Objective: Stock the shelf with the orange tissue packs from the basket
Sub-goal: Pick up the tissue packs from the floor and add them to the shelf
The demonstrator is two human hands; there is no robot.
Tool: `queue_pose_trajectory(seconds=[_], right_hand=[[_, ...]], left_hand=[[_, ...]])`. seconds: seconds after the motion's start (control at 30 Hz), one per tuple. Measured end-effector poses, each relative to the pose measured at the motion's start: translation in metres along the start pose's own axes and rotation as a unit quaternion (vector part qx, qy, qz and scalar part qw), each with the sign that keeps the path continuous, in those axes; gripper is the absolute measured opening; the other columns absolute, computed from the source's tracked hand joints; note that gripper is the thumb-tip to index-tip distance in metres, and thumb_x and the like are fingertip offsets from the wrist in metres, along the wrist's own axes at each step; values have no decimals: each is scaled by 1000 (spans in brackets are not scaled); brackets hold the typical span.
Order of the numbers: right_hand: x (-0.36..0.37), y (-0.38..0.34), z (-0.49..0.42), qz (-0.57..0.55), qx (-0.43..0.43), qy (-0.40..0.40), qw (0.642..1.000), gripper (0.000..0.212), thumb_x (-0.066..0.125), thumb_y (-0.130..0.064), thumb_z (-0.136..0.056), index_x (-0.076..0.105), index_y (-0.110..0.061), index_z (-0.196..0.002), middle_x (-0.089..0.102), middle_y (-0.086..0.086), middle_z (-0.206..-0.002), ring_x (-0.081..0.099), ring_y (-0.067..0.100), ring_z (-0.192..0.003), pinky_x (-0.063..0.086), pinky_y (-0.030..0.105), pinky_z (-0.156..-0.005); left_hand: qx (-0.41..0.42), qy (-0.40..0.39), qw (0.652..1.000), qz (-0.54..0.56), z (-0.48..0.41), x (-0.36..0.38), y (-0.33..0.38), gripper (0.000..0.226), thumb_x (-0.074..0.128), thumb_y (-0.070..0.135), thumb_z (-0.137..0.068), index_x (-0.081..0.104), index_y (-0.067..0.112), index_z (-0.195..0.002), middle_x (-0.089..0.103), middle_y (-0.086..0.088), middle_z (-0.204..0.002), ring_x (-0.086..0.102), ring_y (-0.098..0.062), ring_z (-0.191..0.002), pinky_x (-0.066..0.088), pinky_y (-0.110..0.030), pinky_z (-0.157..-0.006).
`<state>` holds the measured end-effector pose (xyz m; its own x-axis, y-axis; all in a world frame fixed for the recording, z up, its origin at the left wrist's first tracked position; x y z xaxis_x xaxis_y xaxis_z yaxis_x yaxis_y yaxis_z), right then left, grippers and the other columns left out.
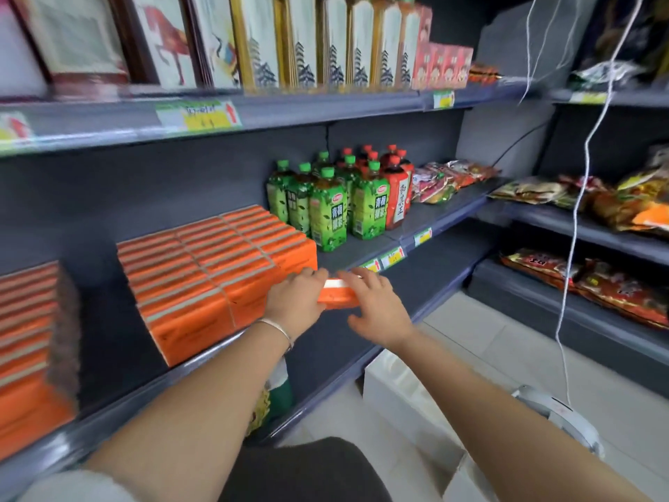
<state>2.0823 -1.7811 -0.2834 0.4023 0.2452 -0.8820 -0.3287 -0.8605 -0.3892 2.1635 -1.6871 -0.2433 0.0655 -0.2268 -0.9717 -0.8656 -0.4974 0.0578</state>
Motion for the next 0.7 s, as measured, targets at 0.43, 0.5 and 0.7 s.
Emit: queue_pose_trajectory(seconds=[0.43, 0.5, 0.7], right_hand=[[13, -14, -121, 145, 12, -2, 989, 40, 47, -8, -90, 46, -22, -127, 45, 8, -122, 34, 35, -122, 45, 46, -85], [21, -20, -133, 166, 1, -15, 986, 42, 47, -7, -88, 46, -23, -127, 43, 8, -126, 34, 35, -123, 43, 47, -88], [45, -35, -145, 134, -33, -43, 990, 47, 40, 0, -87, 42, -19, -130, 37, 13, -124, 43, 37, -113, 45, 47, -91]], left_hand=[[-113, 30, 991, -65, -21, -6, -120, 57, 52, 43, -87, 31, 33, -139, 41, 5, -138, 37, -20, -128, 33, -38, -98], [-120, 11, 990, -66, -24, 1, -128, 62, 51, 48, -86, 27, 35, -142, 38, 5, -141, 34, -20, -131, 31, -40, -100], [-118, -28, 991, -61, -28, 20, -131, 49, 46, 45, -92, 32, 35, -139, 38, 4, -141, 35, -22, -131, 31, -43, -102]])
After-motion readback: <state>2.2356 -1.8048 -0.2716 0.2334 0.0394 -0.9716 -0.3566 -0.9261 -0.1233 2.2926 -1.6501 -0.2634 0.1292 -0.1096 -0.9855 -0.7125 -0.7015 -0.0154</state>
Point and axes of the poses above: each hand's wrist, its own z-axis away from the middle knuckle, its own x-axis out of the palm, y = z × x, the point moved 7 cm from there along -z, towards the middle knuckle
